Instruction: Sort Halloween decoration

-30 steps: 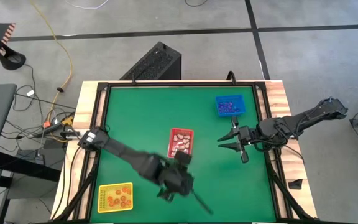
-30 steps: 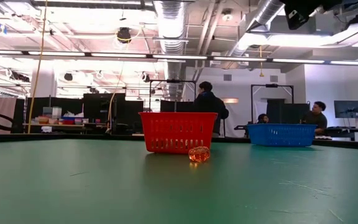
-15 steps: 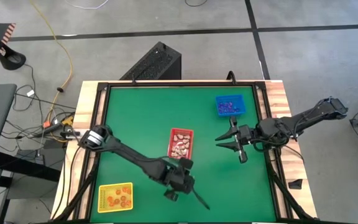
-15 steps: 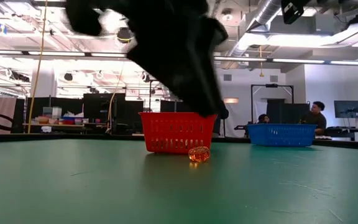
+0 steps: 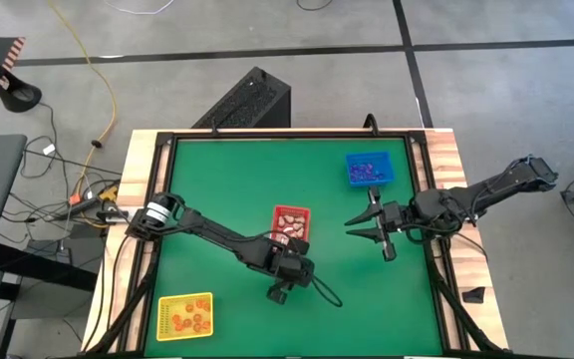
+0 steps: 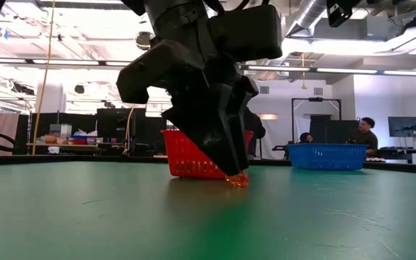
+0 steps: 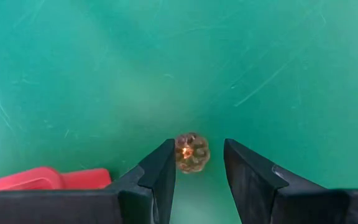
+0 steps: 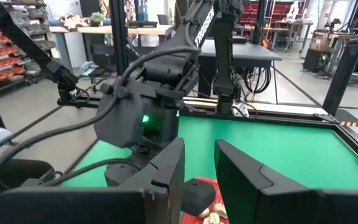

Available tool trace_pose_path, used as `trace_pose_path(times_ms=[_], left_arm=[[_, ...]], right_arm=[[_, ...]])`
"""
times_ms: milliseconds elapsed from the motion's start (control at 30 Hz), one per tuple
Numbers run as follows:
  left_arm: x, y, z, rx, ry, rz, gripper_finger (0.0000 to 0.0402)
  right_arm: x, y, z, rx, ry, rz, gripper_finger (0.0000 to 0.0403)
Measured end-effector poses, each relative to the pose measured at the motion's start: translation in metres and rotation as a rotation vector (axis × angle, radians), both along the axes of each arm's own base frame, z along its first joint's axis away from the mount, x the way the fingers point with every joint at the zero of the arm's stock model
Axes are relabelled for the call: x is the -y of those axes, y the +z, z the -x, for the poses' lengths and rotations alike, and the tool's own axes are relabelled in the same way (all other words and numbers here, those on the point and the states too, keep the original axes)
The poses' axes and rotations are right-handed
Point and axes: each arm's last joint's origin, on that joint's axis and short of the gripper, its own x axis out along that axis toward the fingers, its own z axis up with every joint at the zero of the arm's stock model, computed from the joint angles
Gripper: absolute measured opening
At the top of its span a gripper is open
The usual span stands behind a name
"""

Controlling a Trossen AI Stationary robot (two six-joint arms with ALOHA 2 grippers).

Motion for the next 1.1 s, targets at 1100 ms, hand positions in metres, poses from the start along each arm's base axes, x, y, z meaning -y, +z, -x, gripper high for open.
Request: trace_pose_path(times_ms=[1100], left_arm=[[-0.002, -0.010, 0.003, -0.002, -0.039, 0.015, 0.0121]], right_arm=[[0.000, -0.001, 0.000, -0.014, 0.000, 0.002, 0.0119]])
